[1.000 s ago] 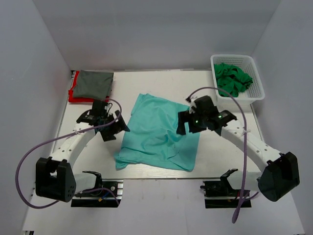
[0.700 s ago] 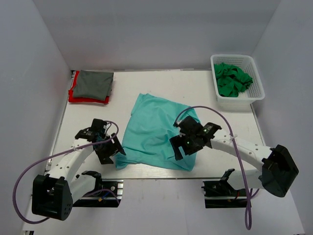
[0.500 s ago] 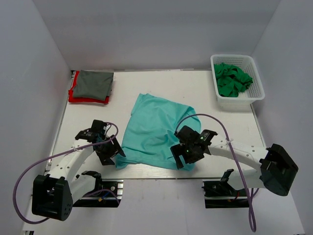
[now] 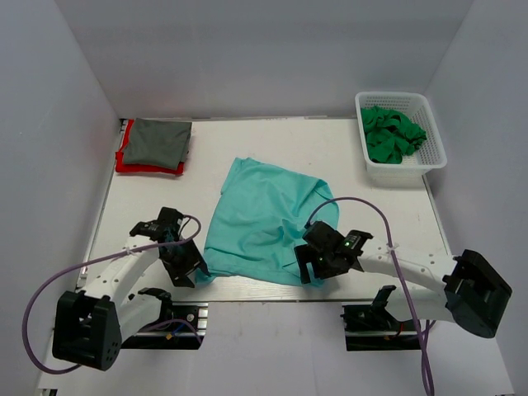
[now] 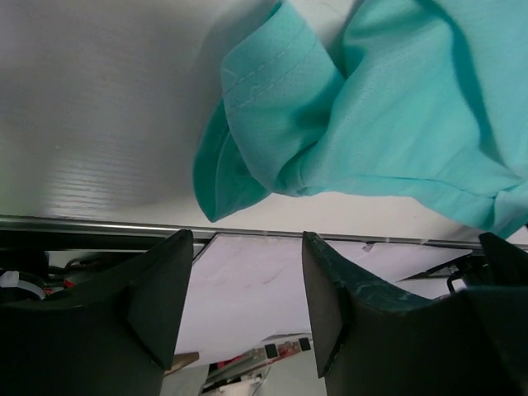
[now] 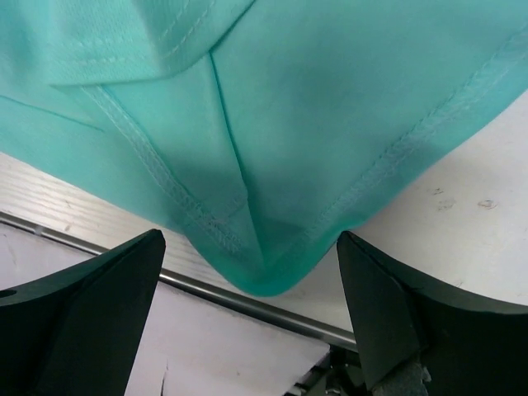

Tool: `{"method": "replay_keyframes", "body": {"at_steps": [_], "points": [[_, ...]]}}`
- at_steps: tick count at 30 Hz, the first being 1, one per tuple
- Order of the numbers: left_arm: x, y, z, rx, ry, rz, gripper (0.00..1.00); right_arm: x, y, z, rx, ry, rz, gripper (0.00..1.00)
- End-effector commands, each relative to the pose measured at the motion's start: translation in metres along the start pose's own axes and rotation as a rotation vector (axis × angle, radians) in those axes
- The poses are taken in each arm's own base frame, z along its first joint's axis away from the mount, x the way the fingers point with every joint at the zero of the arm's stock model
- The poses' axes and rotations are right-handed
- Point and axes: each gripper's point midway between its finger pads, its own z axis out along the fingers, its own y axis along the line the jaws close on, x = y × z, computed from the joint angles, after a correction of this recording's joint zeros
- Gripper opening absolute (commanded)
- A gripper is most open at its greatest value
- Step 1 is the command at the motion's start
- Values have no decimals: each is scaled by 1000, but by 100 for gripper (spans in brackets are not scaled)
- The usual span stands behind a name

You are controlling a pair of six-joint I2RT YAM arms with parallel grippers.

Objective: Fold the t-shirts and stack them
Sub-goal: Flatten out the tshirt

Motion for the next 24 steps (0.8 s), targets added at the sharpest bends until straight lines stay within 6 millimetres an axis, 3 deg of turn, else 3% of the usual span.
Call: {"method": "replay_keyframes", "body": {"at_steps": [1, 6, 8, 15, 17, 20, 22, 24], "points": [[9, 4, 6, -27, 55, -12, 65, -17, 0, -2, 6, -106, 41, 90], [4, 5, 17, -69, 69, -12, 59, -17, 0, -7, -1, -121, 38, 90], [-2, 1, 20, -58, 45, -14, 59, -14, -1, -7, 1, -110, 16, 77], [-9, -4, 27, -57, 12, -39, 52, -2, -1, -2, 61, 4, -85, 69], [-4, 3, 36, -82, 36, -38, 51, -3, -3, 0, 92, 12, -93, 67], [5, 10, 46, -111, 75, -37, 38, -4, -6, -4, 129, 4, -99, 66], [6, 12, 48, -129, 90, -43, 29, -6, -4, -9, 134, -7, -108, 59], [7, 15, 50, -145, 93, -37, 11, -5, -2, -11, 125, -3, -112, 59]]}}
